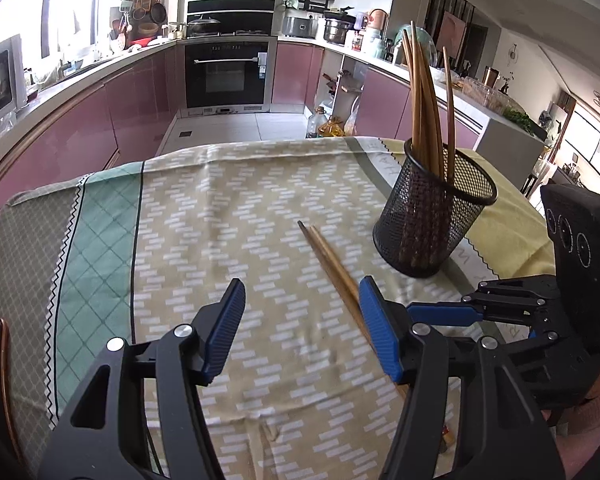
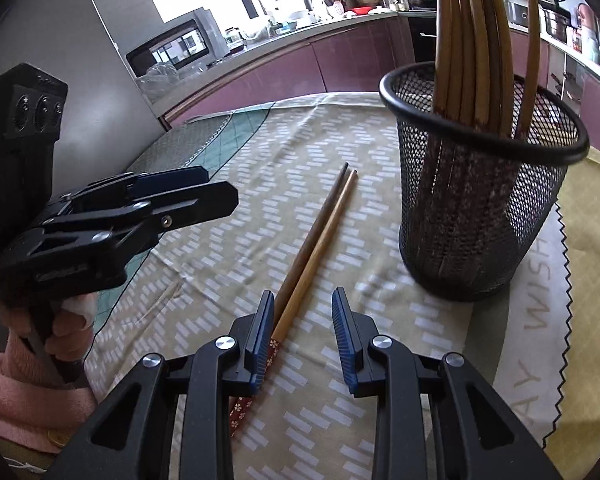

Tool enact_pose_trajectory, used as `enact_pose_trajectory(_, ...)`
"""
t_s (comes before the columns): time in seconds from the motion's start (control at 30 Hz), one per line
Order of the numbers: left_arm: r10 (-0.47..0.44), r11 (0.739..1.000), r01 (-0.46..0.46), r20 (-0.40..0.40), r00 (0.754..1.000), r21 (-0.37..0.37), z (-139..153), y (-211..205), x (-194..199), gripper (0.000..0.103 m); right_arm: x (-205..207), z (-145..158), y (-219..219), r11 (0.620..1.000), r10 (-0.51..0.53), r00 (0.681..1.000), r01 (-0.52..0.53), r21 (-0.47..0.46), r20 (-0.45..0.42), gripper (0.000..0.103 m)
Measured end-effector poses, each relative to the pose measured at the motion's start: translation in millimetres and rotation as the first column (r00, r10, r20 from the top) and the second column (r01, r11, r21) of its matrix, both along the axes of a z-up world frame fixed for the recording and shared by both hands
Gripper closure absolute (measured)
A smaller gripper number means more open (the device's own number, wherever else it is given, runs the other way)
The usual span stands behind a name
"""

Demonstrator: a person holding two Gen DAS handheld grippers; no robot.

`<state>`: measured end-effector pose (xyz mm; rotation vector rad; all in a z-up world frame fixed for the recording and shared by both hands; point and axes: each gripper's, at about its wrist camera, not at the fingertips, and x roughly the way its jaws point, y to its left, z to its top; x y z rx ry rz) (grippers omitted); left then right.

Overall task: Organize utensils
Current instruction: 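Move both open tools down to the last chopsticks on the cloth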

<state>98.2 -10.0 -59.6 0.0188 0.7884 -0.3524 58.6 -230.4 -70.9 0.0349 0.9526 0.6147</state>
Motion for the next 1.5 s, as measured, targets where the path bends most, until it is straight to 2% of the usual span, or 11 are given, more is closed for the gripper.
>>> enact_pose_trajectory(0.27, -0.009, 1.0, 0.009, -0.003, 1.0, 0.009, -2.9, -8.0, -5.5, 0.043, -3.9, -3.0, 16.4, 0.997, -0.006, 0.999, 0.008, -0.071, 0.038, 0.075)
enact_pose_trajectory(0.53, -0.01, 1.0, 0.01, -0.015, 1.0, 0.009, -6.6, -8.2, -6.2, 0.042, -2.1, -3.7, 16.2, 0.995, -0.011, 0.999, 0.015, -0.094, 0.034, 0.076)
enact_pose_trajectory(0.87, -0.046, 0.998, 0.047, -0.04, 0.998, 0.033, -16.4, -17.5, -4.0, 0.042, -0.1, -4.4, 4.2, 0.996, -0.033, 0.999, 0.033, -0.079, 0.004, 0.087)
enact_pose_trajectory(1.13, -0.084, 0.993, 0.09, -0.077, 0.994, 0.075, -28.6, -34.1, 0.9, 0.044, 12.4, -4.8, 8.2, 0.994, -0.035, 0.999, 0.037, -0.104, 0.018, 0.088)
enact_pose_trajectory(1.3, -0.088, 0.992, 0.095, -0.087, 0.992, 0.083, -32.4, -37.4, 3.2, 0.044, 16.5, -5.6, 5.3, 0.994, -0.054, 0.998, 0.054, -0.092, 0.012, 0.094)
enact_pose_trajectory(1.37, -0.097, 0.991, 0.105, -0.088, 0.991, 0.089, -33.0, -40.9, 4.8, 0.045, 15.8, -6.2, 1.3, 0.995, -0.063, 0.998, 0.063, -0.081, 0.004, 0.096)
enact_pose_trajectory(1.5, -0.108, 0.987, 0.12, -0.107, 0.988, 0.109, -36.6, -51.1, 11.6, 0.055, 14.1, -5.9, -1.6, 0.995, -0.07, 0.998, 0.07, -0.078, -0.001, 0.096)
